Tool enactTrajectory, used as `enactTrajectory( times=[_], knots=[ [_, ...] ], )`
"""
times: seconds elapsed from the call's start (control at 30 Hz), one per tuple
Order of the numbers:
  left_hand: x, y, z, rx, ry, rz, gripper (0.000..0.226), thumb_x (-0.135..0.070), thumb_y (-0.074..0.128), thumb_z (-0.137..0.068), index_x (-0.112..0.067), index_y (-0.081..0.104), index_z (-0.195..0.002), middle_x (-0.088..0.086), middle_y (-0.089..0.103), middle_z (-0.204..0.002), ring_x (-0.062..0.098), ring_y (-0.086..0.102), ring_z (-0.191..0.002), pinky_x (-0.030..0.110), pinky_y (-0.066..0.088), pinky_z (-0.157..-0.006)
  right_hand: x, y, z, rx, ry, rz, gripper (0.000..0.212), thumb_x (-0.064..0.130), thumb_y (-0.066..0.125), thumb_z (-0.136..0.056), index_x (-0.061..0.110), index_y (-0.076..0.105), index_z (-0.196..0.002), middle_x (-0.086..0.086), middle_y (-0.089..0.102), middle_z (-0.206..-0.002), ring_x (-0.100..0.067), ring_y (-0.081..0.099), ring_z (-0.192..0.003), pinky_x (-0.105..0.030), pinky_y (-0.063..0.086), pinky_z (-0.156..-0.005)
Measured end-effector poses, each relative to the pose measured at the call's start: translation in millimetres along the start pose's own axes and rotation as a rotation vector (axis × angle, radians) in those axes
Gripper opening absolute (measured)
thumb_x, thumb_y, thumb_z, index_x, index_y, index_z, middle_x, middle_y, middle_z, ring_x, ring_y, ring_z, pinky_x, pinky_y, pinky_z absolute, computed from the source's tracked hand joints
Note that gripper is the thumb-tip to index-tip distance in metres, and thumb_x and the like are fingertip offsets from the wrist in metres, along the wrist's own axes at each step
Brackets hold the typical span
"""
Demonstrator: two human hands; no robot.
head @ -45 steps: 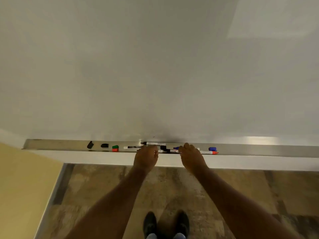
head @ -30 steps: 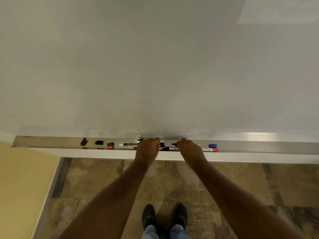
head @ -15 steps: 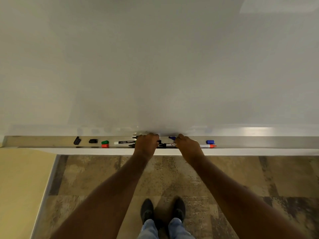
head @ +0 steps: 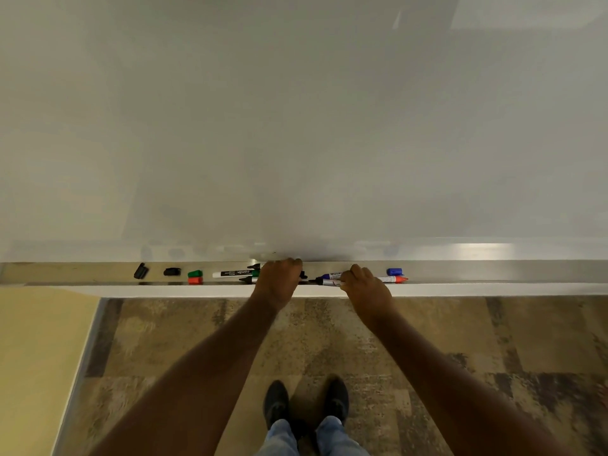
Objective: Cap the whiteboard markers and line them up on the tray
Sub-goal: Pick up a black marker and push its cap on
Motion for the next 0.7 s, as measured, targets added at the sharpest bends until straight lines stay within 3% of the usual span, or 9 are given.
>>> enactTrajectory(
  times=[0.23,0.43,0.57,0.7],
  knots=[
    [5.7,-1.2,19.6,-0.079,-0.008,0.185,0.026,-0.033,0.063,-0.101,-0.018,0.068,-0.123,-0.001,0.062,-0.123,0.018,0.065,-0.109,0.032,0.055,-0.083,-7.8,0.8,12.5,-0.064,0.077,0.023,0.044,0.026,0.067,-0.098,0.02,0.051,-0.139,-0.003,0.057,-0.14,-0.022,0.052,-0.127,-0.039,0.04,-0.107],
    [2.5,-4.4,40.1,-0.123,-0.112,0.431,0.016,-0.029,0.072,-0.098,-0.023,0.075,-0.112,-0.006,0.078,-0.109,0.013,0.069,-0.1,0.029,0.056,-0.086,-0.7,-1.0,20.0,-0.038,0.085,0.011,0.041,0.023,0.066,-0.099,0.026,0.048,-0.136,0.002,0.062,-0.14,-0.021,0.055,-0.13,-0.046,0.032,-0.112],
    [2.0,-4.0,47.0,-0.115,-0.114,0.51,0.014,-0.026,0.071,-0.098,-0.023,0.074,-0.112,-0.006,0.076,-0.108,0.012,0.065,-0.098,0.026,0.049,-0.081,4.4,0.7,21.6,0.0,0.075,0.01,0.042,0.026,0.064,-0.1,0.029,0.046,-0.137,0.004,0.059,-0.14,-0.02,0.054,-0.13,-0.046,0.034,-0.11],
    [3.2,-5.5,48.7,-0.084,-0.091,0.558,0.016,-0.024,0.072,-0.098,-0.02,0.075,-0.113,-0.003,0.076,-0.112,0.015,0.064,-0.102,0.03,0.051,-0.087,9.6,0.1,20.6,0.025,0.093,-0.003,0.043,0.028,0.063,-0.101,0.03,0.044,-0.139,0.004,0.057,-0.143,-0.021,0.052,-0.132,-0.047,0.036,-0.109]
  ],
)
Point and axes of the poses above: each hand's wrist, its own z-axis away from the middle knuckle, its own y-axis out of the palm, x = y × z, the point moved 3 cm from there along -z, towards the middle knuckle
